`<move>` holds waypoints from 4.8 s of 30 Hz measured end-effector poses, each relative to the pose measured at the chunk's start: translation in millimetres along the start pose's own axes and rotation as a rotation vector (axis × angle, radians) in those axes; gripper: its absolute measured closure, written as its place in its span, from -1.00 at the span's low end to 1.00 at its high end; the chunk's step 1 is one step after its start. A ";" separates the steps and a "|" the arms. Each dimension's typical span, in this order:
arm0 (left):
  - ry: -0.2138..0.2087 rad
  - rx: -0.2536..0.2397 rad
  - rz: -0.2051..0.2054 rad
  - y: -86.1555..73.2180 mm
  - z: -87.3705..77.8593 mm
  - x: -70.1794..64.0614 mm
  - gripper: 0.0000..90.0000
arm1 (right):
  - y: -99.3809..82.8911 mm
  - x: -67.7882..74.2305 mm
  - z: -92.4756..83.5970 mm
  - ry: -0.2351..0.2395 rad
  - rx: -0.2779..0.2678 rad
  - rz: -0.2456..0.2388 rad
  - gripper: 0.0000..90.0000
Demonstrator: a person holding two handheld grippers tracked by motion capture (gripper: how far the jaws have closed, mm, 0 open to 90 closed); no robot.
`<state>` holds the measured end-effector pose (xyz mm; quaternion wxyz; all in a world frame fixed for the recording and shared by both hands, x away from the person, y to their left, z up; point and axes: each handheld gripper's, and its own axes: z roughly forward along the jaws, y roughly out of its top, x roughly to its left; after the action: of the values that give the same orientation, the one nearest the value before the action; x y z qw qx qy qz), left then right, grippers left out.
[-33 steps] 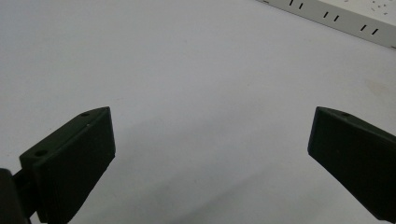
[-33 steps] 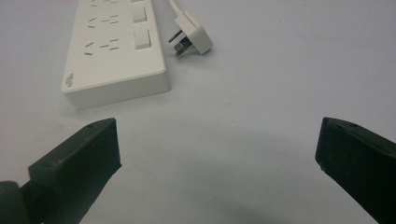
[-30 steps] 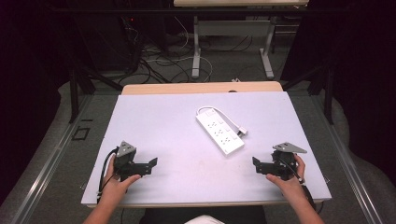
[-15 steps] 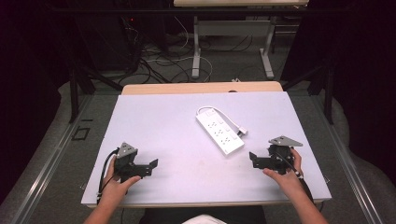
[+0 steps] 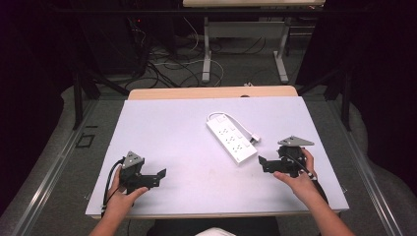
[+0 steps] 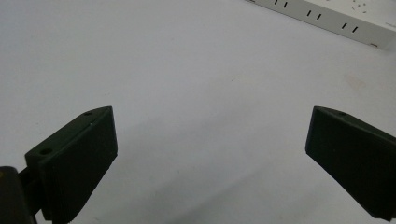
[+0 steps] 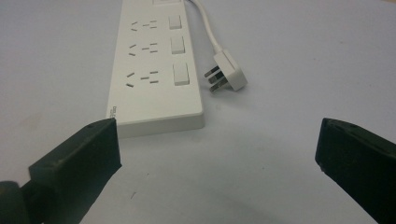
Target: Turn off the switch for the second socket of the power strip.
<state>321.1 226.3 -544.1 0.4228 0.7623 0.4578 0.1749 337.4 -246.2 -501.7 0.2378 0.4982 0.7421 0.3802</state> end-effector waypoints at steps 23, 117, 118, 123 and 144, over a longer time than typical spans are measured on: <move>0.006 0.013 0.012 -0.8 -0.3 -0.2 -0.93 | 31.3 10.2 9.5 0.055 0.084 -0.030 -0.85; 0.003 0.011 0.004 -2.9 -0.3 -0.4 -0.88 | 113.2 7.7 110.6 0.043 0.250 -0.020 -0.22; 0.003 0.011 0.004 -2.9 -0.3 -0.4 -0.88 | 113.2 8.0 111.8 0.047 0.259 -0.007 -0.21; 0.000 0.016 0.004 -2.8 -1.1 0.0 -0.88 | 111.4 5.8 119.4 0.051 0.278 0.011 -0.18; 0.012 0.013 0.017 -3.8 -0.9 0.3 -0.86 | 104.8 7.0 134.1 0.090 0.357 0.063 0.28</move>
<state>318.6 227.9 -546.7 0.4136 0.7678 0.4551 0.1799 491.4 -173.3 -497.6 0.1000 0.5383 0.7916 0.2714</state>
